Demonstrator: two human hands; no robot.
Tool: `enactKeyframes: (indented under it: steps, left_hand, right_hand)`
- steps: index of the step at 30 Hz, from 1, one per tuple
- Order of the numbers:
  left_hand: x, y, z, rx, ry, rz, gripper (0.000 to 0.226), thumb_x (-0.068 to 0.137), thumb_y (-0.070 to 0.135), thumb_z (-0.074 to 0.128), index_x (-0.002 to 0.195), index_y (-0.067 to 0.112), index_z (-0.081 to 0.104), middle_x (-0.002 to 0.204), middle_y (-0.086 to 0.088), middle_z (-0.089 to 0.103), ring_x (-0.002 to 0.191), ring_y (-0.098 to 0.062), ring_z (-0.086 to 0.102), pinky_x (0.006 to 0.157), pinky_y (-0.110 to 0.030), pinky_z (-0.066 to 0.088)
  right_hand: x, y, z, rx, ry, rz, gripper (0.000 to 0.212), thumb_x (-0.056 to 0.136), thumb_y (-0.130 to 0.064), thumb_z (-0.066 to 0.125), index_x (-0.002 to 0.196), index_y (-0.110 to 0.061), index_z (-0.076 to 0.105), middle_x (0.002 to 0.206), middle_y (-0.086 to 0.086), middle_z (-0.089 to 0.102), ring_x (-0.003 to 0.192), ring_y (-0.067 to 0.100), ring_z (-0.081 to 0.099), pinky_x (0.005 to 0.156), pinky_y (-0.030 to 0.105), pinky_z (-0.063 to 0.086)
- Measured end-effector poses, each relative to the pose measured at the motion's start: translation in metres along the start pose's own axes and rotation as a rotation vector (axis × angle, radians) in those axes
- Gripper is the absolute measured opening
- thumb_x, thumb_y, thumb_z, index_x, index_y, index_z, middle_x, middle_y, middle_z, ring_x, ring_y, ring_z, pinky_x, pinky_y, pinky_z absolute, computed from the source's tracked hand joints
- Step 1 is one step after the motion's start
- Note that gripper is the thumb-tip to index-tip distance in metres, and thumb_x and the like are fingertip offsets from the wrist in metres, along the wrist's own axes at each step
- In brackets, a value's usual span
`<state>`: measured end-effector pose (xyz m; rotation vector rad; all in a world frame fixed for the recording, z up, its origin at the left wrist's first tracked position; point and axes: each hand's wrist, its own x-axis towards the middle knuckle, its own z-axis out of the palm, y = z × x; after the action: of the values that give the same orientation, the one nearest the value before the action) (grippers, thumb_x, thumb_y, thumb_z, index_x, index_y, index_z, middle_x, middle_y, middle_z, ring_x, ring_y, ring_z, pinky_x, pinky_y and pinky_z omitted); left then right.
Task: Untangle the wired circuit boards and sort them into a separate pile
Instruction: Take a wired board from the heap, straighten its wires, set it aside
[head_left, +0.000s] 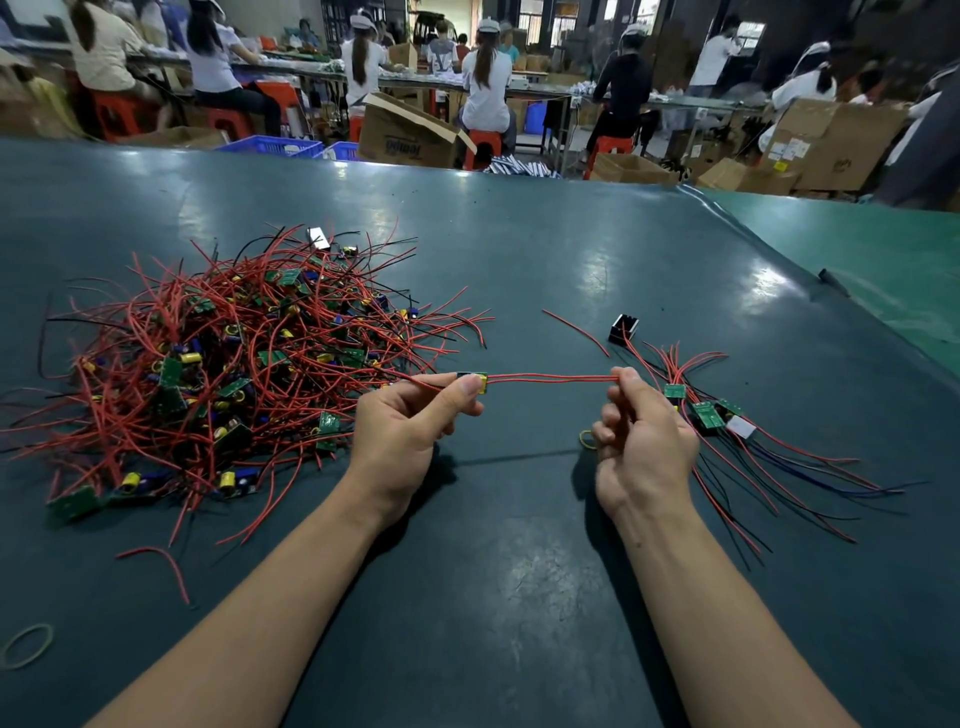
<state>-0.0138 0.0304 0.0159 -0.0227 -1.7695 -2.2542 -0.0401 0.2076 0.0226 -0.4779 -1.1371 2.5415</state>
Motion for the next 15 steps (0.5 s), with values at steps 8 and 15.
enactKeyframes:
  steps: [8, 15]
  left_hand:
    - [0.005, 0.005, -0.002, -0.318, 0.051, -0.036, 0.015, 0.083, 0.008, 0.063, 0.084, 0.016, 0.050, 0.090, -0.012, 0.074, 0.079, -0.022, 0.070, 0.067, -0.027, 0.054]
    - [-0.003, 0.012, -0.001, -0.221, -0.251, -0.273, 0.017, 0.077, 0.020, 0.064, 0.085, 0.009, 0.055, 0.063, -0.007, 0.065, 0.046, -0.010, 0.051, 0.049, -0.019, 0.046]
  right_hand:
    - [0.002, -0.003, -0.004, -0.046, -0.062, 0.068, 0.014, 0.095, -0.015, 0.057, 0.082, -0.009, 0.060, 0.061, 0.000, 0.057, 0.043, 0.010, 0.047, 0.040, 0.017, 0.031]
    - [-0.010, -0.001, 0.000, -0.286, -0.361, 0.222, 0.017, 0.084, -0.027, 0.067, 0.085, -0.011, 0.071, 0.064, -0.003, 0.059, 0.043, 0.007, 0.046, 0.035, 0.015, 0.028]
